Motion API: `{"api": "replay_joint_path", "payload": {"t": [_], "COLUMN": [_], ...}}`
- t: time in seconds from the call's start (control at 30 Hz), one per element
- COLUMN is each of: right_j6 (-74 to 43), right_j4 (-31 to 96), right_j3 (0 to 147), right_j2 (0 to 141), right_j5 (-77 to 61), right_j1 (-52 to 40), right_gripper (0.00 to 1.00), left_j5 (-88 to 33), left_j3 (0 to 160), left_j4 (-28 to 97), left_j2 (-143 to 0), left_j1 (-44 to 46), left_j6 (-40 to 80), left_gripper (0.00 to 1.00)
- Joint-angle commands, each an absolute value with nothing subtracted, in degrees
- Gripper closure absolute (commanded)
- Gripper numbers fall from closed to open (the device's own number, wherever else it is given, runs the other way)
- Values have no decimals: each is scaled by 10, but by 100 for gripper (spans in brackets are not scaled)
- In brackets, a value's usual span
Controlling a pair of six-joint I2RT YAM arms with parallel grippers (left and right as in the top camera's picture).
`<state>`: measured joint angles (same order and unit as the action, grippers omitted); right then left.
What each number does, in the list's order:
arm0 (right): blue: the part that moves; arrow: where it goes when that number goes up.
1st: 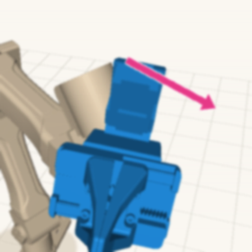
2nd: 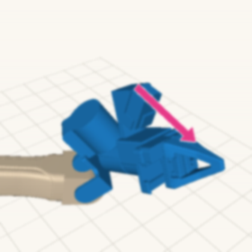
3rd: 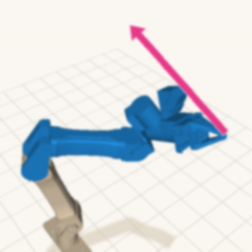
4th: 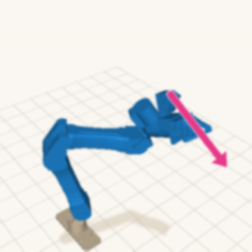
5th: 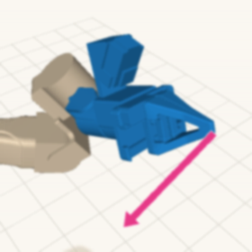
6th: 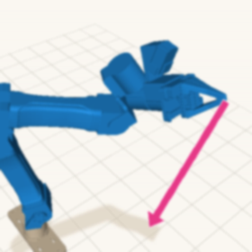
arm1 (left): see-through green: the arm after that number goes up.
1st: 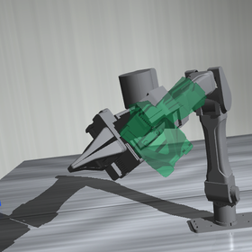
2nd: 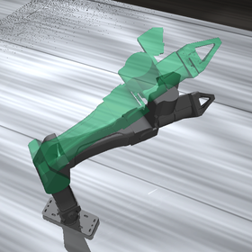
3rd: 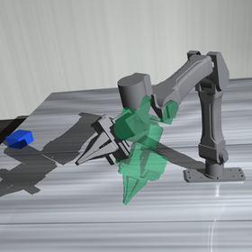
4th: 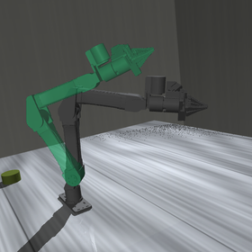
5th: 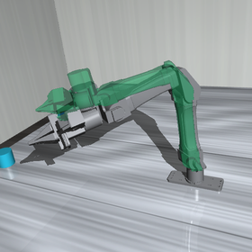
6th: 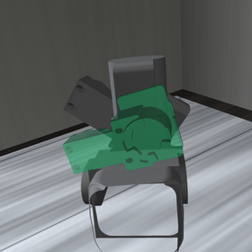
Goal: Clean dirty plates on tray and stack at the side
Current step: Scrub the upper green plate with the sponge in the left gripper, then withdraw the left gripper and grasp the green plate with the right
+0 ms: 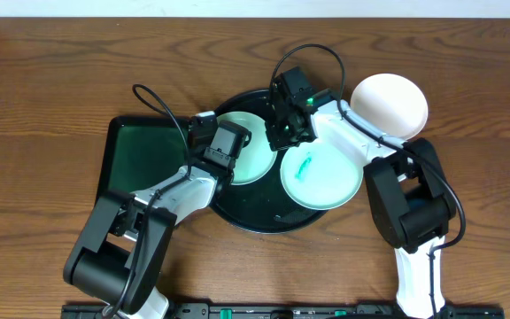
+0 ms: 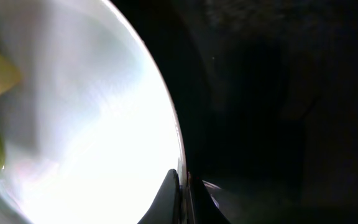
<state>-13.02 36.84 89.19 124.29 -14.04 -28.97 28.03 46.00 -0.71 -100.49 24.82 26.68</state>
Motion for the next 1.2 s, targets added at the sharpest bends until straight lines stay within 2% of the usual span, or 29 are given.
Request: {"api": "replay_joint_path", "payload": {"t": [0.0,0.17,0.27,0.43,0.6,0.9,1.0,1.17], "right_j6": [-119,-119,-119,-119,-119,-106,-96,-66], "right_j4": [382,381,381,382,382,380,381,393], "right_j3": [891,891,891,891,891,892,898,915], "right_j2": [1264,1264,1264,1264,1264,1262,1260,1236], "right_j5": [-118,-118,-118,-118,-118,-118,-118,-118], "right_j1": [-287,-287,-287,-287,-287,-287,-287,-287], "right_gripper": [99,99,99,99,99,99,99,99], "left_j5": [337,71,-4,25,51,350,346,221], "left_j3": [450,450,450,450,450,450,450,450], "left_j4": [-5,-72,-110,-126,-103,27,41,41], "left_j2": [-987,-968,-981,-1021,-1051,-1001,-955,-853], "left_j1": [230,236,236,233,215,201,201,200], "left_j6": [255,257,302,318,267,251,251,251], "left_gripper": [93,93,92,92,93,93,93,93]}}
